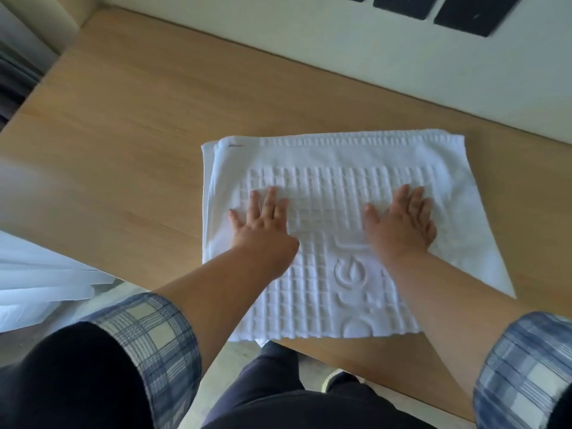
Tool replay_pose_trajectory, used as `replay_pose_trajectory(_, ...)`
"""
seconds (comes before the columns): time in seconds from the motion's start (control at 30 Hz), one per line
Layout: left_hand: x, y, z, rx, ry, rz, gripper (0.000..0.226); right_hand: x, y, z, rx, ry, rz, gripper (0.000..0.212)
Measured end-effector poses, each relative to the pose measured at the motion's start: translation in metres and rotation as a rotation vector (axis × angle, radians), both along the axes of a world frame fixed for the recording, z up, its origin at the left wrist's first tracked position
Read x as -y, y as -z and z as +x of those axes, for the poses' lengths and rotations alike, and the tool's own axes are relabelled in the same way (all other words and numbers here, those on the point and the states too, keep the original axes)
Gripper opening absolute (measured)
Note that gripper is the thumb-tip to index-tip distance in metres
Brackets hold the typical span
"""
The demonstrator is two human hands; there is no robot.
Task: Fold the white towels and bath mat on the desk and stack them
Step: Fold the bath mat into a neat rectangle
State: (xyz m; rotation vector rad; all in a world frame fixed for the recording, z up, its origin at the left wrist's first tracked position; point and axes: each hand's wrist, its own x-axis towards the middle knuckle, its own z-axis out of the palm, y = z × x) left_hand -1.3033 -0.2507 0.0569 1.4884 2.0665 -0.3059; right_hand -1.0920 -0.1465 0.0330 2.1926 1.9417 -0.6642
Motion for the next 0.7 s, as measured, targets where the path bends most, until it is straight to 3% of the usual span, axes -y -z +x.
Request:
replay_pose_trajectory(0.33, -0.016, 0.009, -0.015, 0.089, -0.037, 0.263, 0.048, 0.06, -0.015, 0.043, -0.035, -0.047, -0.085, 0.087)
replay_pose_trajectory(0.53, -0.028, 0.017, -0.044, -0.019, -0.114, 0.293, 0.06, 0.032, -0.016, -0.016, -0.188, -0.581, 0.011, 0.068)
replay_pose_trajectory(0.7, -0.045, 0.024, -0.083, -0.08, -0.346, 0.429, 0.045, 0.021, 0.001, -0.045, -0.125, -0.588, 0.071, 0.059)
